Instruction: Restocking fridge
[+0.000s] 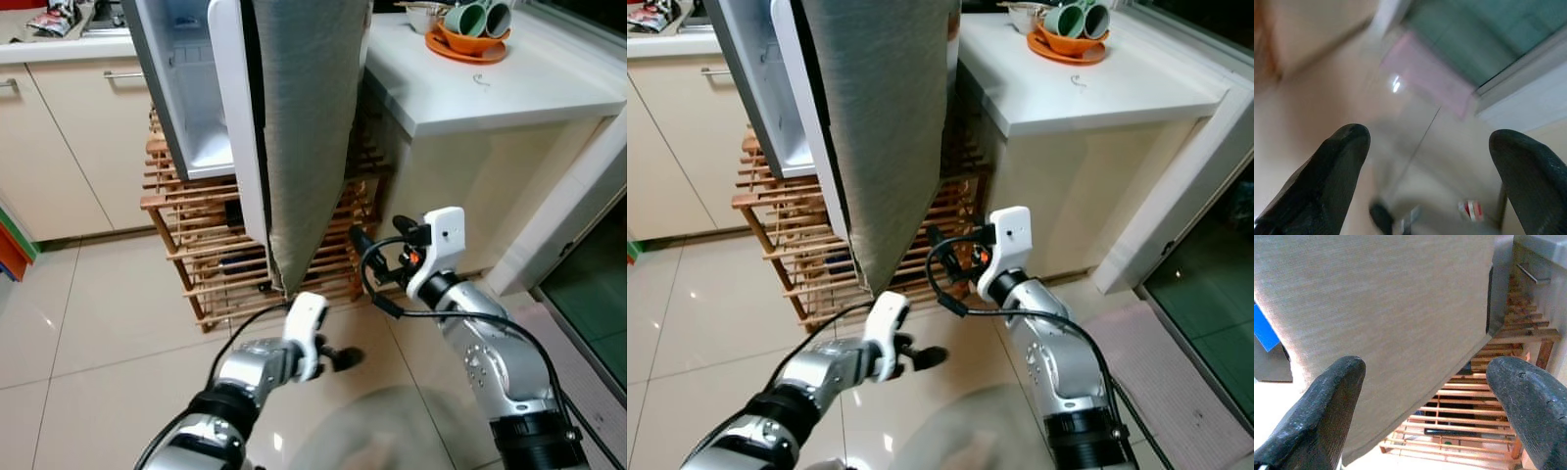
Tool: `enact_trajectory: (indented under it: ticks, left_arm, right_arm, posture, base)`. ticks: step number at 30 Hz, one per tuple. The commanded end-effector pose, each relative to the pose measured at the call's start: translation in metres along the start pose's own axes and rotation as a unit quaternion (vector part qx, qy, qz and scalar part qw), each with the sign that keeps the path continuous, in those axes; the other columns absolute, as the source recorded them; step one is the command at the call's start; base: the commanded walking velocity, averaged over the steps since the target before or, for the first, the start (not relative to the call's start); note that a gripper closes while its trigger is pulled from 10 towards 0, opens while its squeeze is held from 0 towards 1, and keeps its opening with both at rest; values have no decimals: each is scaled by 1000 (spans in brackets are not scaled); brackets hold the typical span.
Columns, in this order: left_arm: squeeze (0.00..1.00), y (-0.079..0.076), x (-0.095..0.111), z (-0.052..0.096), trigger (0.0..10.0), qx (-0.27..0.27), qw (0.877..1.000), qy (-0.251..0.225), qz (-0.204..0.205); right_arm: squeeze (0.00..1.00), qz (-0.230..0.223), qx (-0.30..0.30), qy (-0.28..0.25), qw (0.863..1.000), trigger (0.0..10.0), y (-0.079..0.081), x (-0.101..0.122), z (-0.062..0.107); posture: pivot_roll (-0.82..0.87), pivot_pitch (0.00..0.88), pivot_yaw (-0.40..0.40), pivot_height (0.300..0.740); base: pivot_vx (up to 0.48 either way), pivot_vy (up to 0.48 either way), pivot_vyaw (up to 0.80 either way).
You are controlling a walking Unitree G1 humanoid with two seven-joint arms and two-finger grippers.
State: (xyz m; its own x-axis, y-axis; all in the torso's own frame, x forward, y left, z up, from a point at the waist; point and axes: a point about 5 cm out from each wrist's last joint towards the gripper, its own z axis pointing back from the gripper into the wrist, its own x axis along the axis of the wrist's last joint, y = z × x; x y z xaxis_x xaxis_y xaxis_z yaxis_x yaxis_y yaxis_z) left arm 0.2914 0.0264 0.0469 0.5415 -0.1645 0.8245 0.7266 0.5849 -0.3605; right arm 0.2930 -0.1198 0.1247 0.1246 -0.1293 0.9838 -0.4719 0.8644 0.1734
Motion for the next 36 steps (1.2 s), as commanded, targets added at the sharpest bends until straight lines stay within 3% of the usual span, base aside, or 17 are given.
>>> enact_trajectory:
  ticks: [1, 3, 6, 10, 13, 15, 17, 22, 26, 33, 35, 36]
  left_arm:
    - [0, -14, 31, -1, 10000, -44, 997, -47, -47]
    - [0, -22, 50, 3, 10000, -57, 991, -83, -82]
    - [0, -26, 63, 7, 10000, -51, 986, -114, -111]
    - [0, -22, 76, 21, 10000, 0, 972, -145, -185]
    - [0, -14, 78, 27, 10000, 40, 967, -147, -206]
    - [0, -11, 79, 29, 10000, 52, 966, -150, -204]
    - [0, -1, 77, 35, 10000, 84, 964, -142, -208]
    - [0, 20, 68, 37, 10000, 159, 963, -107, -191]
    - [0, 42, 66, 45, 10000, 239, 951, -93, -170]
    - [0, 61, 70, 60, 10000, 303, 934, -98, -162]
    - [0, 68, 73, 67, 10000, 332, 923, -110, -164]
    - [0, 75, 76, 76, 10000, 361, 910, -124, -162]
  right_arm:
    - [0, 4, -1, 4, 1000, 10000, 0, -3, 2]
    - [0, 3, -1, 5, 1000, 10000, 1, -5, 2]
    - [0, 1, -1, 5, 1000, 10000, 2, -6, 2]
    - [0, -1, -2, 9, 1000, 10000, 3, -10, 4]
    - [0, 0, -5, 11, 1000, 10000, 2, -12, 5]
    - [0, 1, -9, 11, 1000, 10000, 1, -12, 5]
    - [0, 34, -70, -15, 997, 10000, -14, -4, 7]
    - [0, 61, -121, -45, 990, 10000, -28, 8, 8]
    - [0, 66, -132, -54, 988, 10000, -31, 11, 8]
    - [0, 71, -137, -58, 986, 10000, -32, 11, 7]
    - [0, 73, -137, -59, 986, 10000, -32, 11, 7]
    - [0, 74, -136, -60, 986, 10000, -32, 11, 7]
  posture:
    - [-76, 0, -26, 740]
    - [-77, 0, -23, 740]
    - [-78, 0, -22, 740]
    - [-71, 0, -25, 740]
    - [-70, 0, -26, 740]
    - [-67, 0, -27, 740]
    - [-64, 0, -29, 740]
    - [-66, 0, -29, 740]
    - [-66, 0, -31, 740]
    - [-63, 0, -35, 740]
    - [-61, 0, -36, 740]
    - [-61, 0, -36, 740]
  base:
    - [0, 0, 0]
    - [0, 0, 0]
    - [0, 0, 0]
    - [0, 0, 0]
    - [0, 0, 0]
    - [0, 0, 0]
    - [0, 0, 0]
    - [0, 0, 0]
    - [0, 0, 0]
    - [0, 0, 0]
    - [0, 0, 0]
    - [0, 0, 0]
